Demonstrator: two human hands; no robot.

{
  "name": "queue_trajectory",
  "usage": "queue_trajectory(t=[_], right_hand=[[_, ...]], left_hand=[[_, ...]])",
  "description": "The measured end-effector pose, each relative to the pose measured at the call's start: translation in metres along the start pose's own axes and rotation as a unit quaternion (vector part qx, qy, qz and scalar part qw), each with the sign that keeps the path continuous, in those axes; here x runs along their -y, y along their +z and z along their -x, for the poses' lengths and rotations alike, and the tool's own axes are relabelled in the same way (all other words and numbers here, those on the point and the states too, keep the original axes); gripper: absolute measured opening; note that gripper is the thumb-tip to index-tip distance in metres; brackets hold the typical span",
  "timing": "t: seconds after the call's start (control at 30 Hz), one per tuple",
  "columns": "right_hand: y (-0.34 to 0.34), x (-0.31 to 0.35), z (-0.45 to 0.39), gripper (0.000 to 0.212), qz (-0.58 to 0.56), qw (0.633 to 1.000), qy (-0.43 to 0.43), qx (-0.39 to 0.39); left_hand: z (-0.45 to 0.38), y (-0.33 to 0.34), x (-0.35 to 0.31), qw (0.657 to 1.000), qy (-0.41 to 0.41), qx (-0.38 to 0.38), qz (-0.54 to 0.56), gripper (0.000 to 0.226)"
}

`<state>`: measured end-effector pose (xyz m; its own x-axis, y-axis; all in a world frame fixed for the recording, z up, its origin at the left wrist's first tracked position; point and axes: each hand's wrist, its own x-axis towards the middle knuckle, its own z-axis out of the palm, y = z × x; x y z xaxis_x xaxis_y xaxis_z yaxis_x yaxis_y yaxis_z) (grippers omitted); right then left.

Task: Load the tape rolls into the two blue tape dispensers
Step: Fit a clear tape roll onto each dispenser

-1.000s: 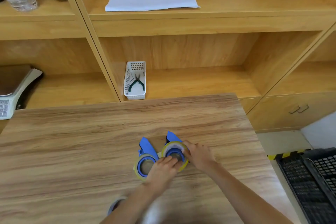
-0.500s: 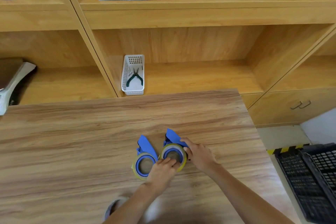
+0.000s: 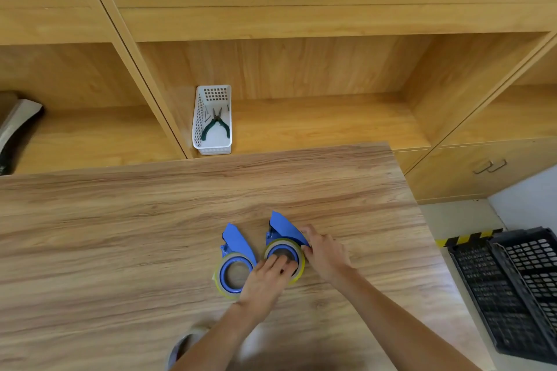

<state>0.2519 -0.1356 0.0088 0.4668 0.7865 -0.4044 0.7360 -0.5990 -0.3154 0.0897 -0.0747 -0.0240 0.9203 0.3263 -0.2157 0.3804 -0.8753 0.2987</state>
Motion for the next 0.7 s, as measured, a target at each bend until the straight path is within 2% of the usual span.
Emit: queue_trajectory(t=[0.1,0.17,0.3,0.53,0.63,0.7], right_hand=[[-0.002,-0.004,0.0,0.024,0.015,1.0,0.015,-0.002],[-0.002,-0.005,-0.001,0.026,0.036,0.999,0.02,0.003],[0.001,-0.001,-0.002,0.039,0.066,0.997,0.019,0.026],[0.004,-0.004,0.002,0.038,0.024,0.998,0.042,0.03],[-0.005,0.002,0.0,0.035,0.019,0.998,0.063,-0.009],[-0.008,0.013,-0.003,0.026,-0.006,0.998,0.043,-0.053]], left_hand=[[0.0,0.004,0.004,0.999,0.005,0.02,-0.028,0.076],[-0.001,0.008,0.003,0.999,-0.006,0.029,-0.042,0.07],[-0.004,0.01,0.001,0.999,-0.019,0.024,-0.026,0.072],[0.001,0.005,0.0,0.998,-0.019,0.042,-0.034,0.072],[0.0,0.006,0.003,0.998,-0.025,0.037,-0.036,0.067],[0.004,0.002,0.007,0.999,0.0,-0.001,-0.038,0.071]])
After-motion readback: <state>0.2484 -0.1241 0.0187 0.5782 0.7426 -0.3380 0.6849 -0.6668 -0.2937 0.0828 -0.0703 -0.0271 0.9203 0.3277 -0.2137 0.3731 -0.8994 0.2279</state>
